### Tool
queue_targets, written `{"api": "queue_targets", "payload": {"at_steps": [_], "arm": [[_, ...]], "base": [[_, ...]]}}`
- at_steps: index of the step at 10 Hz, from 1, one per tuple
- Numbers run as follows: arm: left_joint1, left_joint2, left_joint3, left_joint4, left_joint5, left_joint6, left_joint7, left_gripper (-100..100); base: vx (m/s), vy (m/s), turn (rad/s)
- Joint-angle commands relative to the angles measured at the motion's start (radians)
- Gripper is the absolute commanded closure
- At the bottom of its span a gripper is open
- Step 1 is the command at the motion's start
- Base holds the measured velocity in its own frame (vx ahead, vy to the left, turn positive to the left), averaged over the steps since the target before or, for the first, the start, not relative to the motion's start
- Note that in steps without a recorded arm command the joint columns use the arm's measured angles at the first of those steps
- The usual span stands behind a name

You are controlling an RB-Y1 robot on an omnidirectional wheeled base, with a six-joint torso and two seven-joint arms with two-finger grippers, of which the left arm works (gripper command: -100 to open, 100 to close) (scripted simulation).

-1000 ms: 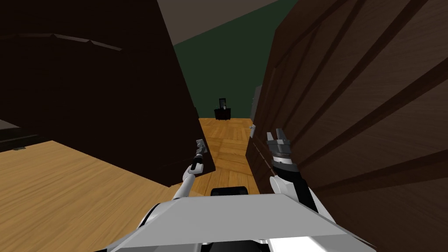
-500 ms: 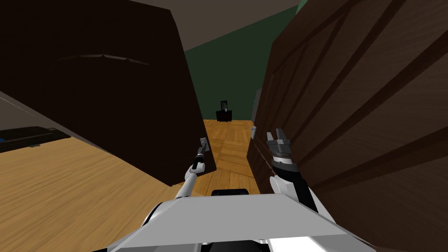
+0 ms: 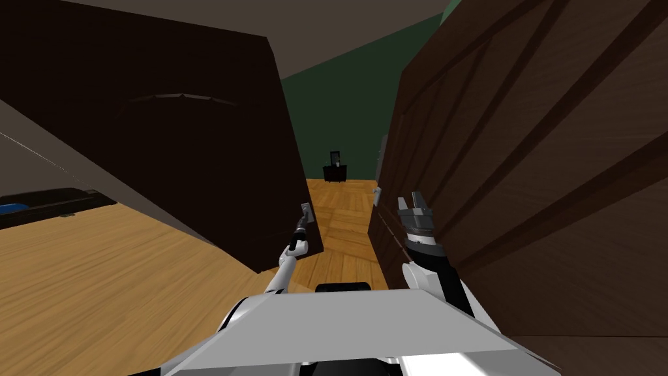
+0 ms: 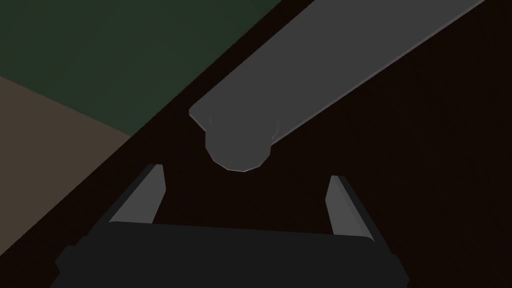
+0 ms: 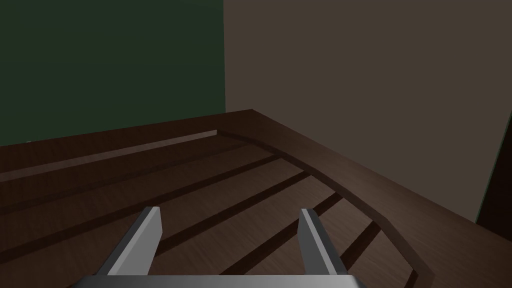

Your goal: Push the door open

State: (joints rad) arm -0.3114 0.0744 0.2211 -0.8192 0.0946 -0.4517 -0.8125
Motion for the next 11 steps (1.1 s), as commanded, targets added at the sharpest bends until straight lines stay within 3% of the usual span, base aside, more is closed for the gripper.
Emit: {"api": "queue_targets", "payload": {"at_steps": [1,3,6,11], "arm": [[-0.008,-0.004,0.001,0.005,0.009,0.001,0.033,-100],[-0.026,-0.02,0.001,0.013,0.04,0.002,0.096,-100],[-0.035,-0.028,0.001,0.018,0.056,0.002,0.151,-100],[-0.069,-0.063,0.002,0.034,0.116,0.003,0.293,-100]], "base": [[-0.049,0.007,0.009],[-0.069,0.007,0.027],[-0.053,0.009,0.015],[-0.064,0.007,0.024]]}}
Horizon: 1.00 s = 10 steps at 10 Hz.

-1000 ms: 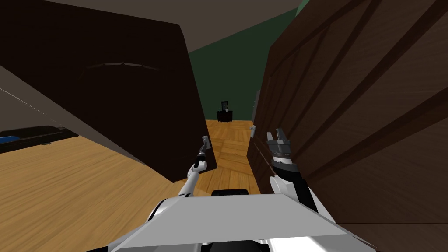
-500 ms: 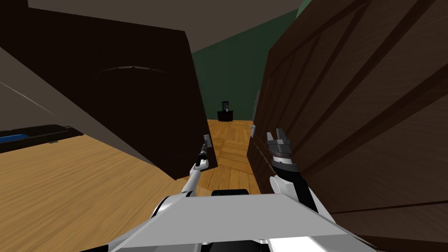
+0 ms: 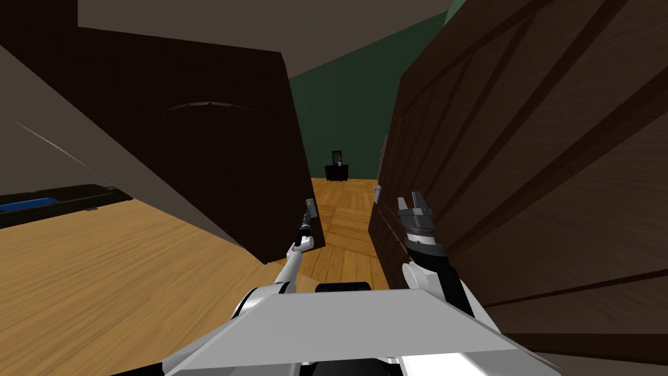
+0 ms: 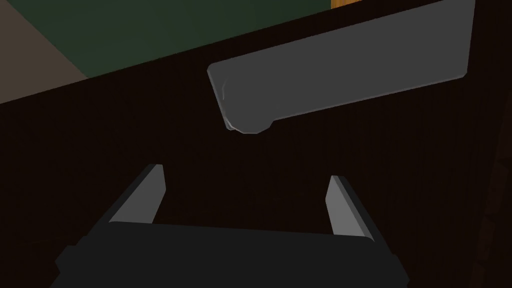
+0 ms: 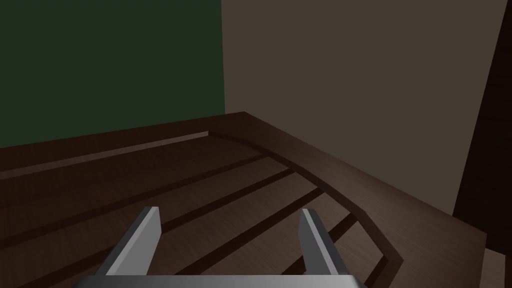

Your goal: Push the door open

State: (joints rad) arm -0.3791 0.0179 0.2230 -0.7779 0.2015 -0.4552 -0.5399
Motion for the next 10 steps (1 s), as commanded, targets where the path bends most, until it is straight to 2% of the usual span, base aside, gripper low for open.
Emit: {"api": "queue_targets", "payload": {"at_steps": [1,4,7,8,9,10], "arm": [[-0.001,-0.006,0.0,-0.007,0.009,0.006,0.03,-100],[-0.022,-0.031,0.001,0.003,0.045,0.007,0.123,-100],[-0.036,-0.049,0.001,0.009,0.068,0.007,0.182,-100],[-0.039,-0.041,0.0,0.021,0.064,0.001,0.173,-100],[-0.04,-0.013,0.002,0.024,0.066,-0.001,0.178,-100],[-0.041,-0.002,0.003,0.024,0.066,-0.001,0.179,-100]], "base": [[-0.064,0.016,0.008],[-0.072,0.012,0.023],[-0.067,0.002,0.018],[-0.024,-0.002,0.001],[0.084,0.015,-0.027],[0.151,0.005,-0.023]]}}
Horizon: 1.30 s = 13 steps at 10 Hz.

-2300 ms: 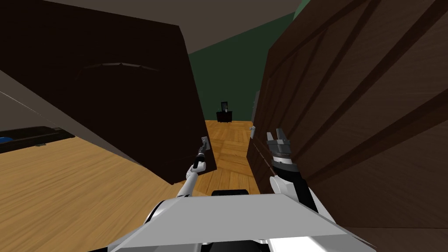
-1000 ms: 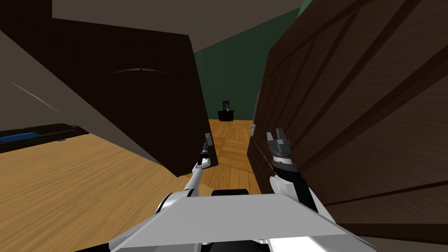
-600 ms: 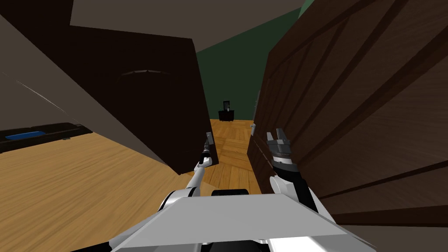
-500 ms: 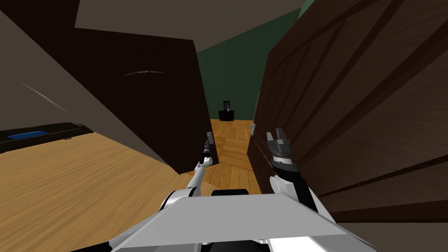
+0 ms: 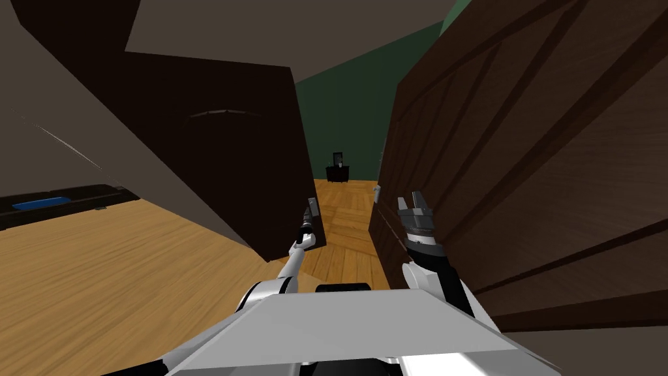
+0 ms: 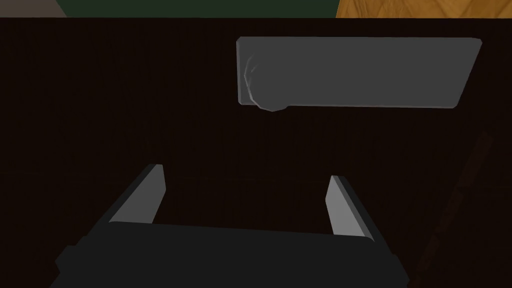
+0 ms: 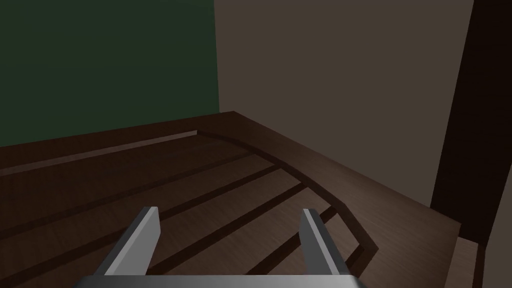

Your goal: Push the door open

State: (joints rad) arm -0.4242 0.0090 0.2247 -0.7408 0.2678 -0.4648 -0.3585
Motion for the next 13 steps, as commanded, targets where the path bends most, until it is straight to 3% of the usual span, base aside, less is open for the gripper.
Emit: {"api": "queue_targets", "payload": {"at_steps": [1,3,6,7,8,13], "arm": [[0.004,0.015,0.003,-0.012,0.001,0.008,-0.002,-100],[0.003,0.022,0.006,-0.011,0.002,0.007,-0.002,-100],[0.001,-0.002,0.011,-0.008,0.004,0.005,-0.001,-100],[-0.004,0.007,0.01,0.001,0.004,0.002,0.0,-100],[-0.004,0.007,0.01,0.001,0.004,0.002,0.0,100],[-0.004,0.007,0.01,0.001,0.004,0.002,0.0,100]], "base": [[0.204,0.018,-0.017],[0.23,0.041,-0.021],[0.219,0.042,-0.023],[0.106,0.031,-0.006],[-0.015,-0.005,0.007],[-0.021,-0.005,0.002]]}}
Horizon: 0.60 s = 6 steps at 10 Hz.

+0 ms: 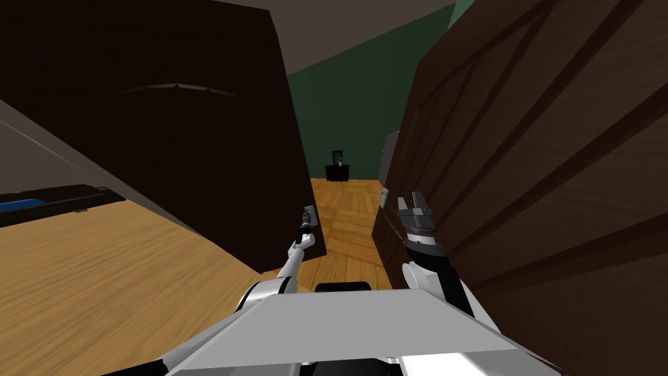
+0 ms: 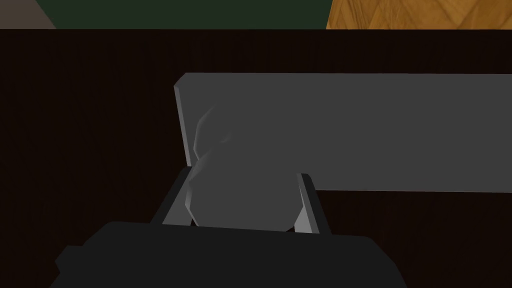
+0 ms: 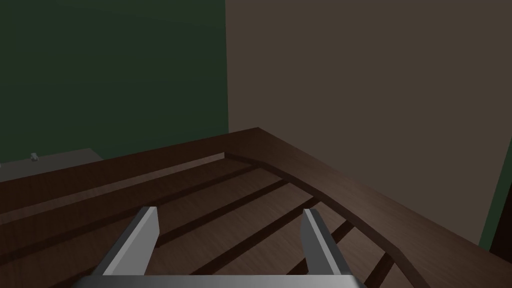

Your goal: Push the door open

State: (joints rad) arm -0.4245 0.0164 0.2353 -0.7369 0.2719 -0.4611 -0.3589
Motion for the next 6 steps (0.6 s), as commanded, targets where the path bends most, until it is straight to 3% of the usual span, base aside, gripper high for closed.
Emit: {"api": "queue_targets", "payload": {"at_steps": [1,6], "arm": [[0.0,0.014,0.012,0.0,0.006,-0.001,-0.004,100],[0.002,0.042,0.047,0.0,0.023,-0.003,-0.014,100]], "base": [[0.104,-0.01,0.02],[0.167,-0.037,0.034]]}}
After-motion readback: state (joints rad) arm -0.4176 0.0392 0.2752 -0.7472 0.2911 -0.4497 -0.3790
